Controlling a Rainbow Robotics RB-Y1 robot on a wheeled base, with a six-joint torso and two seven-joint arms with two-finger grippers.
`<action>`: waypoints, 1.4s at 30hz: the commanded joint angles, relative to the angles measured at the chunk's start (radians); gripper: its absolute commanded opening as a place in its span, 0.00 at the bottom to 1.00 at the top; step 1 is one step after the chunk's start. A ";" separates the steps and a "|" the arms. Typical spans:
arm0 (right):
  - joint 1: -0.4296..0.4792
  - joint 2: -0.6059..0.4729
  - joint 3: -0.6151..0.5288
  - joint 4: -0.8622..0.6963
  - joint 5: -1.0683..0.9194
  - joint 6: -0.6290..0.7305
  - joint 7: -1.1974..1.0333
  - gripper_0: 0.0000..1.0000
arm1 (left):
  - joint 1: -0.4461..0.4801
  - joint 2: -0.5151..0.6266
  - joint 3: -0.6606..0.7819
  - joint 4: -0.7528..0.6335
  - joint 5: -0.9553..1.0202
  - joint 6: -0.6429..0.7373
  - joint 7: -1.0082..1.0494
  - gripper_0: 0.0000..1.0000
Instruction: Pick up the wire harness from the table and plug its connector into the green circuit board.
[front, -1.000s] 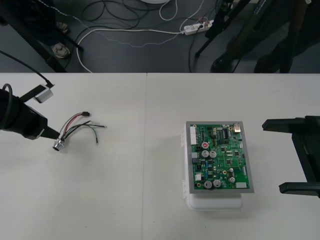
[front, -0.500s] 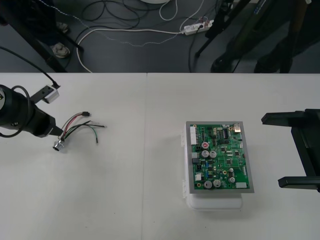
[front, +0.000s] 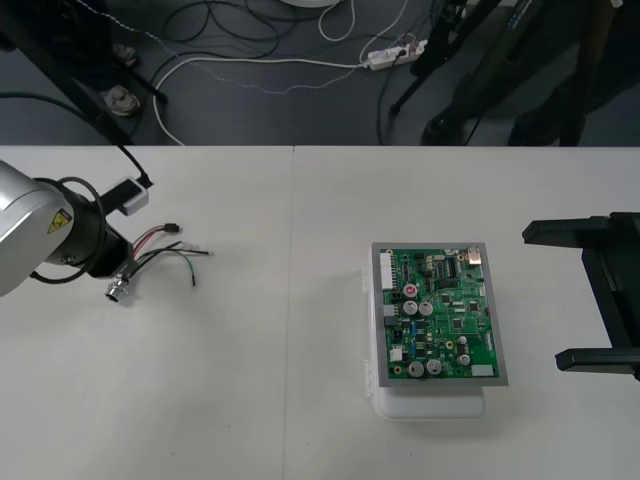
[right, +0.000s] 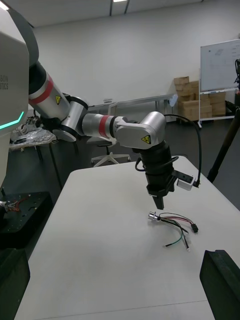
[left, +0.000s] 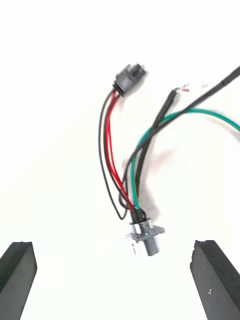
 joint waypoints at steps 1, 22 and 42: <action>-0.020 0.010 0.006 -0.002 0.006 -0.003 -0.062 1.00 | 0.040 -0.083 0.041 -0.027 -0.114 -0.123 -0.098 0.91; -0.019 0.020 -0.012 0.004 -0.016 -0.003 -0.065 1.00 | 0.049 -0.193 0.046 0.103 -0.196 -0.083 -0.179 0.90; -0.019 0.021 -0.023 0.033 -0.016 -0.003 -0.064 1.00 | 0.044 -0.206 0.047 0.241 -0.196 0.144 -0.215 0.91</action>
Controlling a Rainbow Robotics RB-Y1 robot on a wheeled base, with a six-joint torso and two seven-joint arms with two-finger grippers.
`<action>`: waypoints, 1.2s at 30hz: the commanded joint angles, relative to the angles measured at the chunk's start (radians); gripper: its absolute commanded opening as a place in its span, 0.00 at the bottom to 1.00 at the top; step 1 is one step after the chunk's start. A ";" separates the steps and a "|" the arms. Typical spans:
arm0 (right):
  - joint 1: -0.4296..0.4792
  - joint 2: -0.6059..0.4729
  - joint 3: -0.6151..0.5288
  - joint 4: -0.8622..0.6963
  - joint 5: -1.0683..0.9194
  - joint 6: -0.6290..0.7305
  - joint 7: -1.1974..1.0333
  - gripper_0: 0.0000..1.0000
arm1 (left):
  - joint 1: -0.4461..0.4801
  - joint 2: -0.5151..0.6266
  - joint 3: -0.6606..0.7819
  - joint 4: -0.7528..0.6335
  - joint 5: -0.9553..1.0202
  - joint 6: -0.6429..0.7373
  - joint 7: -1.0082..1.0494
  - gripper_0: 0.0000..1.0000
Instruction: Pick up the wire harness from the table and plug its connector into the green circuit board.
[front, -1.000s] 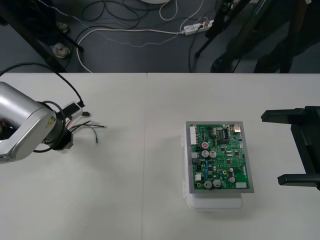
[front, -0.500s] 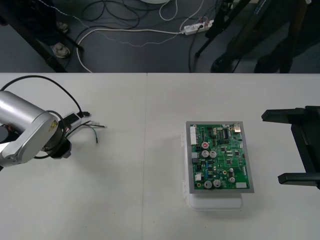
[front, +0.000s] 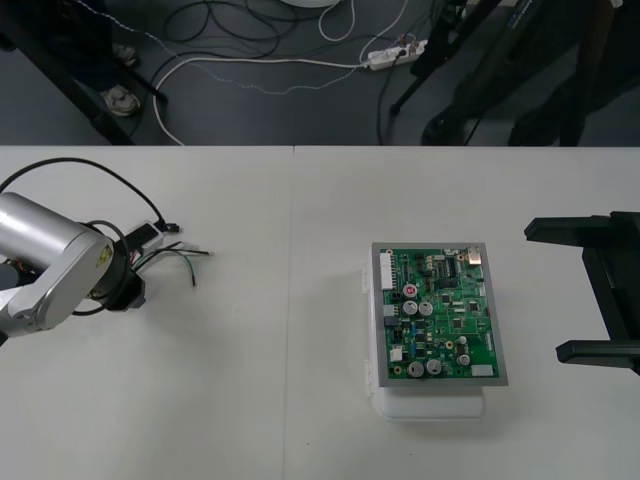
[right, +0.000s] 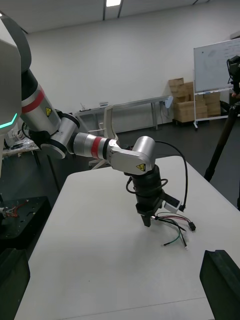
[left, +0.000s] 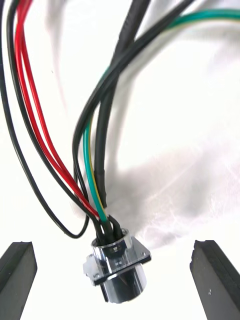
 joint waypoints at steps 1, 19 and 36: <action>-0.018 0.014 -0.022 0.000 -0.015 -0.003 -0.063 1.00 | -0.003 -0.019 0.027 0.041 -0.010 0.098 -0.063 0.90; -0.018 0.014 -0.022 -0.001 -0.014 -0.003 -0.065 1.00 | -0.003 -0.021 0.027 0.067 -0.010 0.122 -0.077 0.91; -0.018 0.014 -0.022 -0.001 -0.014 -0.003 -0.065 1.00 | -0.003 -0.022 0.027 0.078 -0.010 0.105 -0.061 0.86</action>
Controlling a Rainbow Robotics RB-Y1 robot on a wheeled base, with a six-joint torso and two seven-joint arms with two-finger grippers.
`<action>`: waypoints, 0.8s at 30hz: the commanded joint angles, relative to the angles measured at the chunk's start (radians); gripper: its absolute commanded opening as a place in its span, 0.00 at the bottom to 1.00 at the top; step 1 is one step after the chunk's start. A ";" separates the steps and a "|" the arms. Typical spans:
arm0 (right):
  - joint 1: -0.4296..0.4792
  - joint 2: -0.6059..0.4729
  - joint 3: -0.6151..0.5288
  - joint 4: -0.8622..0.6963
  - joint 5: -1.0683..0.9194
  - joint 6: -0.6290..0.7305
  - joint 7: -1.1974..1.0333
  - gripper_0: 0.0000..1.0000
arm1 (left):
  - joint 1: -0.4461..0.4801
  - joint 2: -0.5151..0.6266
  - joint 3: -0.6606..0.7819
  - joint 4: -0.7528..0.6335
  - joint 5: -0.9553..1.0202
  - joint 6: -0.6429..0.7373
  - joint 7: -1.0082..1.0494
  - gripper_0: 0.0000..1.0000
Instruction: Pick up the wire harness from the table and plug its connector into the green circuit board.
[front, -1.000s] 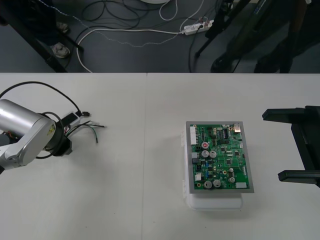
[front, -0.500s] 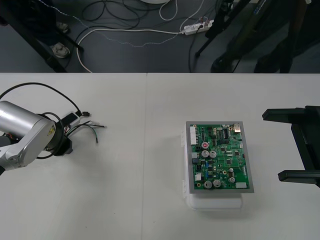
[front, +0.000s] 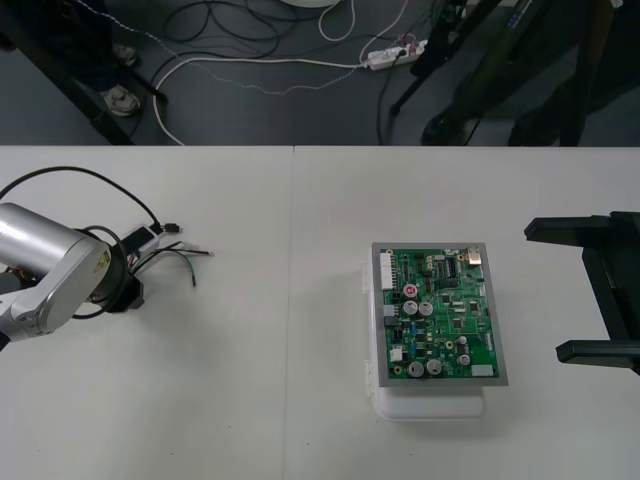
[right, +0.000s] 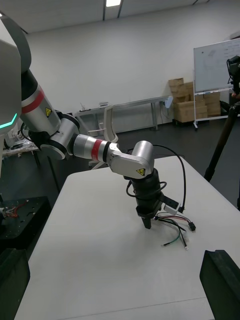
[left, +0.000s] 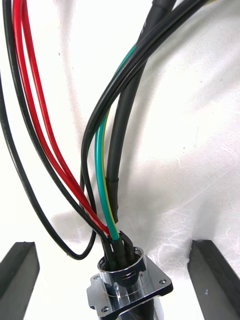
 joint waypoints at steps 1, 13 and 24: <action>-0.018 0.014 -0.022 -0.002 -0.014 -0.003 -0.064 1.00 | -0.003 -0.014 0.027 -0.002 -0.010 0.021 -0.059 0.84; -0.018 0.014 -0.022 -0.002 -0.014 -0.003 -0.064 1.00 | -0.003 -0.014 0.027 0.010 -0.008 0.004 -0.056 0.77; -0.018 0.014 -0.022 -0.002 -0.014 -0.003 -0.064 1.00 | -0.001 -0.015 0.027 0.015 -0.007 0.004 -0.058 0.57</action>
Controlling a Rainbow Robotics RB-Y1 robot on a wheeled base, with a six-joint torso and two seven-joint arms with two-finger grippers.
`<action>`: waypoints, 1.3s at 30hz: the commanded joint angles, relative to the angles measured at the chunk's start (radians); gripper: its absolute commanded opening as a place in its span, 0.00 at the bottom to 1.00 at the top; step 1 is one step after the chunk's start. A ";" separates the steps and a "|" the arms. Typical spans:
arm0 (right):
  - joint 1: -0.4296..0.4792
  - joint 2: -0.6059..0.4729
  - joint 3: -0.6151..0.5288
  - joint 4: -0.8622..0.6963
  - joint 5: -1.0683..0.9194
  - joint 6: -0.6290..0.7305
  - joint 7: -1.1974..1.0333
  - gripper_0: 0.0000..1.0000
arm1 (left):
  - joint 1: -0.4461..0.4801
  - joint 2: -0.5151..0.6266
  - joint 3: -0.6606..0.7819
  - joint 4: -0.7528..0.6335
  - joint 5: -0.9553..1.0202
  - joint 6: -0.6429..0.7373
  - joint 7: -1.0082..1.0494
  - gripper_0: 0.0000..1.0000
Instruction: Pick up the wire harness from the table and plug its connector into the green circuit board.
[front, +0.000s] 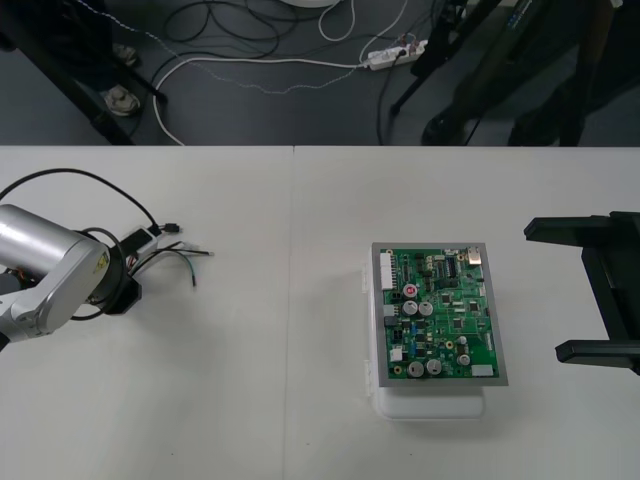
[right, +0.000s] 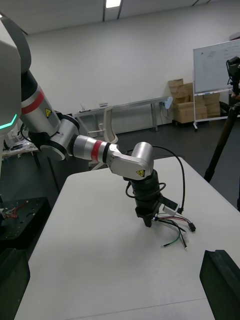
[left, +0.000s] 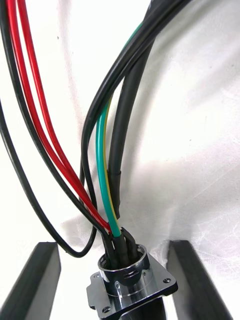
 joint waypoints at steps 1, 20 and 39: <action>-0.018 0.010 -0.022 -0.002 -0.014 -0.003 -0.064 1.00 | -0.001 -0.014 0.027 0.001 -0.005 0.004 -0.056 0.52; -0.018 0.010 -0.022 -0.002 -0.014 -0.003 -0.064 1.00 | -0.007 -0.014 0.036 -0.004 0.000 0.003 -0.071 0.00; -0.018 0.010 -0.022 -0.002 -0.014 -0.003 -0.064 1.00 | -0.047 0.009 0.151 -0.061 0.112 0.003 -0.148 0.00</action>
